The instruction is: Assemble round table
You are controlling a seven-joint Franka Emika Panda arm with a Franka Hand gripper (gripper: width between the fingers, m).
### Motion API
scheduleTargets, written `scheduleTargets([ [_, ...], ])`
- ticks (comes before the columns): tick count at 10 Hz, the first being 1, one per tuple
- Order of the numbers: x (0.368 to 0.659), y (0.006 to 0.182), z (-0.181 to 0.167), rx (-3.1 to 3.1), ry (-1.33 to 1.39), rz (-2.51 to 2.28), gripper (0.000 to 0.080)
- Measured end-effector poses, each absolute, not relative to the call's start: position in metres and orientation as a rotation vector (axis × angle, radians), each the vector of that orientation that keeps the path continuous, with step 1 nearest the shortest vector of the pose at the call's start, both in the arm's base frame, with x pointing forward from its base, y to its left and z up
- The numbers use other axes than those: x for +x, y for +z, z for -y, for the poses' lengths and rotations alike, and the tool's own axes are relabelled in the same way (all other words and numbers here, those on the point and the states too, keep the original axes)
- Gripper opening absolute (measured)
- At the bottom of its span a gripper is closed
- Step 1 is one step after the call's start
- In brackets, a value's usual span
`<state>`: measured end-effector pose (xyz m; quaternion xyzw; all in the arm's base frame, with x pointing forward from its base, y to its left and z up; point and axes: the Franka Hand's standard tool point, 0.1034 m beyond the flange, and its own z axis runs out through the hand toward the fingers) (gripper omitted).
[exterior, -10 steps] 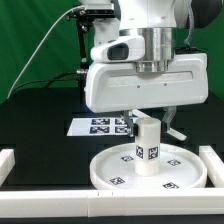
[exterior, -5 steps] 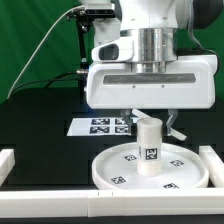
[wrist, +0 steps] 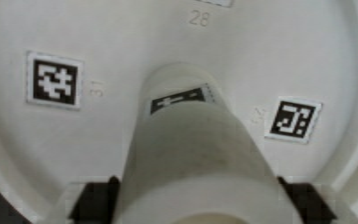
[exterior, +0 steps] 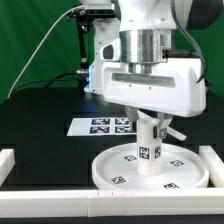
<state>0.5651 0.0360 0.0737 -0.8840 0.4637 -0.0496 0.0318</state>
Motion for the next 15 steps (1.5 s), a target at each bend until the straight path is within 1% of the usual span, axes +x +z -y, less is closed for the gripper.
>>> scheduleTargets([
  [3, 0.5633, 0.0737, -0.0355, -2.486, -0.11, -1.752, 0.0408],
  [7, 0.5626, 0.0732, -0.0361, -2.283, -0.079, -1.984, 0.0409],
  [11, 0.5634, 0.0722, -0.0384, -1.645, 0.008, -2.501, 0.0409],
  [13, 0.5645, 0.0721, -0.0405, -1.334, 0.031, -2.654, 0.0409],
  [15, 0.5645, 0.0721, -0.0405, -1.23, 0.046, -2.695, 0.0409],
])
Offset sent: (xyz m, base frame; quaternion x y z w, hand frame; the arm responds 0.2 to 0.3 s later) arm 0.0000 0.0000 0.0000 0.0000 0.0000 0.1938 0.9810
